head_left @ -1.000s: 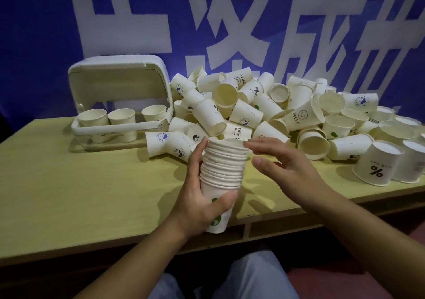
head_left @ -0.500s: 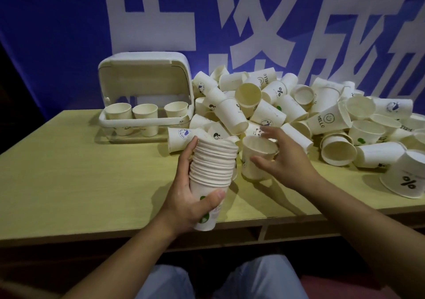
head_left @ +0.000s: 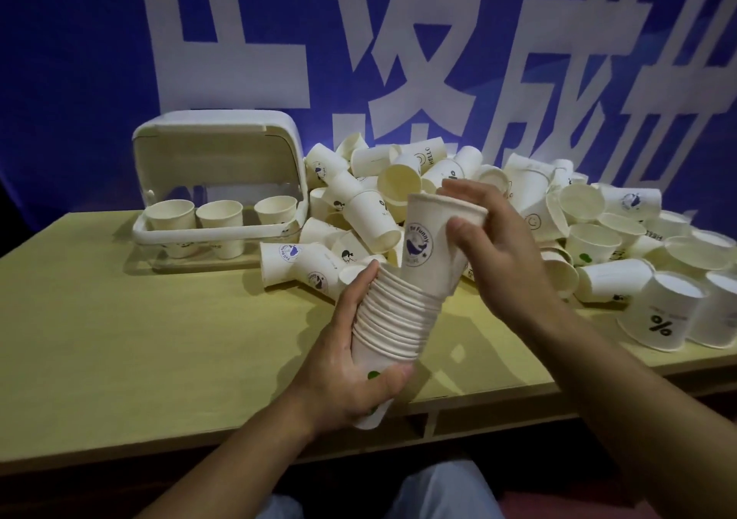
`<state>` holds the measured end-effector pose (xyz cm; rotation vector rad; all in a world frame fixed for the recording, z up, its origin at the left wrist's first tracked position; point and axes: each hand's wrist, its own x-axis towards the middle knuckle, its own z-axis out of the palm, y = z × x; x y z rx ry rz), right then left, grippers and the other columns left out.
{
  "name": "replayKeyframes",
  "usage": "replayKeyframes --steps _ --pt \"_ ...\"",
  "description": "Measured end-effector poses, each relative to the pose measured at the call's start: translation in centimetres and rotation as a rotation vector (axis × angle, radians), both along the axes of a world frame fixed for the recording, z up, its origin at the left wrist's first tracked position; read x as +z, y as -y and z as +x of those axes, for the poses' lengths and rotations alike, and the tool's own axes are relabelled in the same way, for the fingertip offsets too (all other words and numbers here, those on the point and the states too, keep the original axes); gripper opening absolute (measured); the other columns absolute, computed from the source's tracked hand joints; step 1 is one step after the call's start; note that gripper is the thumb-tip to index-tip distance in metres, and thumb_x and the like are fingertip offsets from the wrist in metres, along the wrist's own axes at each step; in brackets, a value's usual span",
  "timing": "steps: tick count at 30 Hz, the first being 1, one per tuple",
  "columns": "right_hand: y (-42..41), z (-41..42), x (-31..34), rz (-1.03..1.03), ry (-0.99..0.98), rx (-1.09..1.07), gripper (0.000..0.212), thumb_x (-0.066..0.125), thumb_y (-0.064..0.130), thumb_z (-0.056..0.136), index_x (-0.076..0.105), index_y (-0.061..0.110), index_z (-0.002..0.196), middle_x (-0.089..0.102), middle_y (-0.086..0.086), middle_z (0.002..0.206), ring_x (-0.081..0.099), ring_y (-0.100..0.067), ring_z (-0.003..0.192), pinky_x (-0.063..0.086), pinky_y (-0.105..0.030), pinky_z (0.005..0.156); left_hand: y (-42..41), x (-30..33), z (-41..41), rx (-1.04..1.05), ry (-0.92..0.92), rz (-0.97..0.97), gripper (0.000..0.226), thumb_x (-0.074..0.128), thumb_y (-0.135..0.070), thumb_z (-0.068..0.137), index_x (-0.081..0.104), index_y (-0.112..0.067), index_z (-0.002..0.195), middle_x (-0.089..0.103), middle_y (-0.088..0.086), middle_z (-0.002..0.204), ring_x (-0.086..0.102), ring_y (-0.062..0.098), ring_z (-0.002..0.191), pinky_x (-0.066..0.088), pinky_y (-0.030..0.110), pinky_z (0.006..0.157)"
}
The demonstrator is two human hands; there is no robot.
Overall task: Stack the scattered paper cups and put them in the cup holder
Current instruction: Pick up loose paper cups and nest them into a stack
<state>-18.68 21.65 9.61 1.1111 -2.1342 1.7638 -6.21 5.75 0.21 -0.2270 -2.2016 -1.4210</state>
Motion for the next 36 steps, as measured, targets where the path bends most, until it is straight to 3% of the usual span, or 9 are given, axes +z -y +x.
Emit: replayKeyframes --steps 5,9,12,15,19,22,25,31,36 --pt "2.2 1.9 -1.0 0.101 0.019 0.124 0.038 0.055 0.037 0.086 0.061 0.035 0.124 0.067 0.014 0.112 0.065 -0.005 0.094 0.054 -0.025 0.076 0.2 0.0 0.5 0.073 -0.065 0.005 0.101 0.077 -0.036 0.072 0.015 -0.061 0.148 0.041 -0.037 0.145 0.048 0.0 0.133 0.039 0.011 0.102" --pt "3.6 3.3 -2.5 0.249 -0.082 0.159 0.048 0.047 0.056 0.085 0.06 0.039 0.128 0.063 0.02 0.122 0.06 -0.007 0.108 0.049 -0.038 0.095 1.5 0.2 1.3 0.137 -0.088 0.045 0.097 0.077 -0.035 0.074 0.02 -0.05 0.151 0.043 -0.035 0.144 0.052 0.002 0.13 0.042 0.012 0.099" --pt "4.3 3.8 -3.0 0.342 -0.114 0.241 0.056 0.048 0.059 0.086 0.053 0.038 0.139 0.053 0.024 0.135 0.047 0.0 0.126 0.041 -0.029 0.106 3.0 0.1 2.2 0.162 -0.075 0.059 0.099 0.079 -0.036 0.075 0.019 -0.047 0.153 0.042 -0.031 0.147 0.05 0.008 0.135 0.045 0.017 0.101" --pt "4.8 3.3 -2.9 0.313 -0.058 0.35 0.056 0.049 0.057 0.09 0.045 0.042 0.143 0.052 0.025 0.139 0.045 0.004 0.13 0.042 -0.021 0.103 4.4 0.1 3.1 0.188 -0.068 0.056 0.1 0.077 -0.037 0.073 0.017 -0.039 0.154 0.041 -0.035 0.147 0.047 0.002 0.135 0.043 0.014 0.102" --pt "5.8 1.0 -3.3 0.41 -0.179 0.14 0.053 0.058 0.039 0.097 0.04 0.038 0.147 0.053 0.016 0.141 0.047 -0.007 0.126 0.047 -0.038 0.102 6.1 0.4 4.2 0.209 -0.041 0.148 0.103 0.075 -0.039 0.071 0.01 -0.046 0.151 0.045 -0.023 0.148 0.052 0.001 0.131 0.045 0.013 0.098" --pt "6.7 0.0 -4.1 0.7 -0.278 0.083 0.068 0.064 0.043 0.092 0.032 0.034 0.152 0.042 0.006 0.154 0.033 -0.023 0.138 0.034 -0.042 0.11 7.0 0.7 4.8 0.24 -0.022 0.196 0.111 0.078 -0.042 0.062 0.008 -0.053 0.147 0.051 -0.027 0.135 0.06 -0.003 0.118 0.05 0.011 0.087" --pt "7.7 -0.5 -5.3 0.778 -0.26 0.089 0.07 0.067 0.048 0.09 0.036 0.033 0.151 0.043 0.002 0.152 0.034 -0.024 0.137 0.034 -0.041 0.108 7.5 0.9 4.9 0.261 -0.003 0.223 0.116 0.082 -0.042 0.052 0.013 -0.059 0.144 0.058 -0.033 0.122 0.063 -0.004 0.111 0.053 0.012 0.08" --pt "6.8 -1.1 -4.6 0.402 -0.132 0.032 0.06 0.077 0.037 0.082 0.049 0.037 0.135 0.06 0.014 0.122 0.059 -0.009 0.099 0.048 -0.027 0.081 7.6 1.2 4.6 0.177 0.041 0.238 0.1 0.083 -0.039 0.055 0.033 -0.056 0.14 0.063 0.001 0.125 0.07 0.021 0.106 0.058 0.029 0.079" --pt "5.0 -1.2 -1.9 0.087 -0.051 0.026 0.046 0.073 0.035 0.088 0.051 0.057 0.122 0.05 0.019 0.122 0.055 -0.015 0.115 0.055 -0.035 0.088 7.1 1.6 3.0 0.074 0.13 0.157 0.092 0.085 -0.039 0.056 0.042 -0.06 0.134 0.062 -0.006 0.124 0.067 0.021 0.109 0.058 0.035 0.084"
